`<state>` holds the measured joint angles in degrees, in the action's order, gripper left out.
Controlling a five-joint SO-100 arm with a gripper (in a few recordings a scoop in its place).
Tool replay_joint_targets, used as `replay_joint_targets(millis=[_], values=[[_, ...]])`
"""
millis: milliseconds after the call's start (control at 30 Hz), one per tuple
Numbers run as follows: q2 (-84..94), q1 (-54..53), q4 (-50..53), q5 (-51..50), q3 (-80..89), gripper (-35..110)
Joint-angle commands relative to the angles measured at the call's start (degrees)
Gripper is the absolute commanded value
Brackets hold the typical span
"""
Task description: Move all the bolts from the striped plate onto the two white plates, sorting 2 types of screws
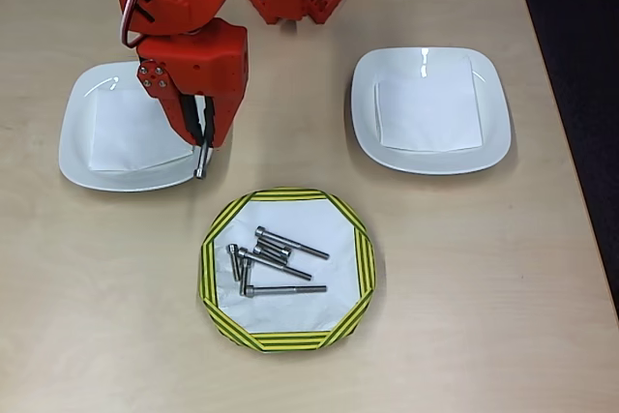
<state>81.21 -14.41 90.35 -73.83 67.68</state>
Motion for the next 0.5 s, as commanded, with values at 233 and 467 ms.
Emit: replay_joint_targets(millis=[233, 467], values=[[17.1, -8.8, -18.1, 7.8, 30.6, 0], [17.1, -14.5, -21.6, 12.0, 37.4, 0]])
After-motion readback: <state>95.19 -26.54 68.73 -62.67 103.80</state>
